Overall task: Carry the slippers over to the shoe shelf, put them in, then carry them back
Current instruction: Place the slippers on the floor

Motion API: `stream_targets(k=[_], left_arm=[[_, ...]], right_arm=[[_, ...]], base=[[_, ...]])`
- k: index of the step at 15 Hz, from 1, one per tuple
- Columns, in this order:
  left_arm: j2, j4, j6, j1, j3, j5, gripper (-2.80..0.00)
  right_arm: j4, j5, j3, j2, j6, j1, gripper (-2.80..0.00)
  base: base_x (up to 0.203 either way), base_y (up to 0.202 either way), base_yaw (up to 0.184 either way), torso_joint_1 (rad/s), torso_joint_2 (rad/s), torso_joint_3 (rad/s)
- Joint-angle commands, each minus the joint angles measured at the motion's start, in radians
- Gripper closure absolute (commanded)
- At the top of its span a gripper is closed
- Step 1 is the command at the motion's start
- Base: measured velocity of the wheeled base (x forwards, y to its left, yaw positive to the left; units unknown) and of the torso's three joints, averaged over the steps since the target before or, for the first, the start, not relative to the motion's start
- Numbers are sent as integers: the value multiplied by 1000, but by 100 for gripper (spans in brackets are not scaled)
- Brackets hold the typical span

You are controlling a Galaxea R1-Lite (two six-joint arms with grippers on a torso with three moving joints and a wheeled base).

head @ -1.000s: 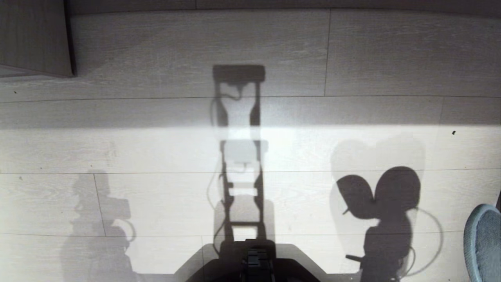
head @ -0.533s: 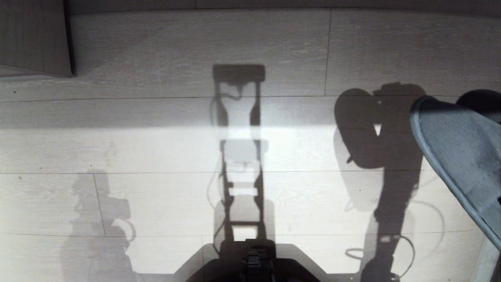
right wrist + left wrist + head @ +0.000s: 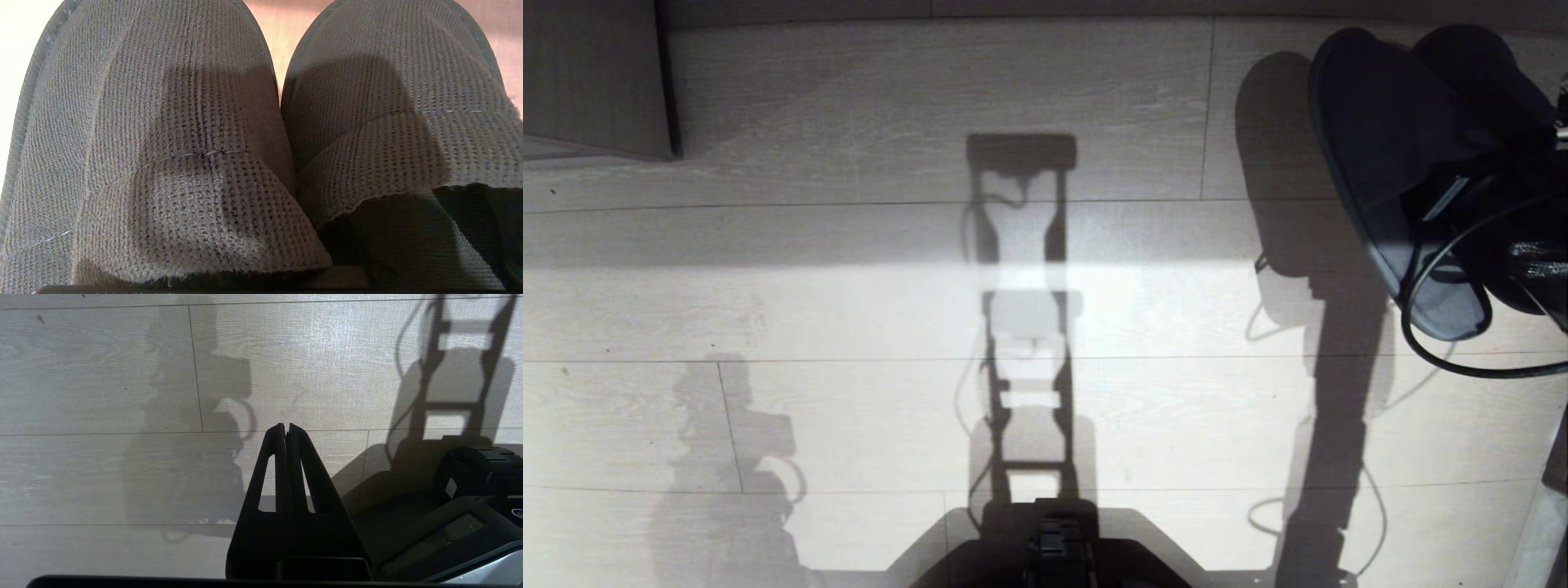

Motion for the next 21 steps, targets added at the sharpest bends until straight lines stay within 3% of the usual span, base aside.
stream_targets(k=[1, 8, 13, 18, 21], left_arm=[[1, 0, -1, 0, 0, 0, 0], [1, 0, 0, 0, 0, 0, 0], [1, 0, 1, 0, 0, 0, 0], [1, 0, 0, 0, 0, 0, 0], [1, 0, 0, 0, 0, 0, 0]], right_arm=[[-90, -1, -59, 138, 19, 2, 0], [-303, -1, -78, 323, 42, 2, 0], [-316, -13, -103, 384, 54, 3, 0], [-316, -109, -148, 418, 54, 22, 0], [-316, -127, -163, 438, 57, 30, 0]], base=[[0, 0, 0, 0, 0, 0], [0, 0, 0, 0, 0, 0], [0, 0, 0, 0, 0, 0], [0, 0, 0, 0, 0, 0], [0, 0, 0, 0, 0, 0]])
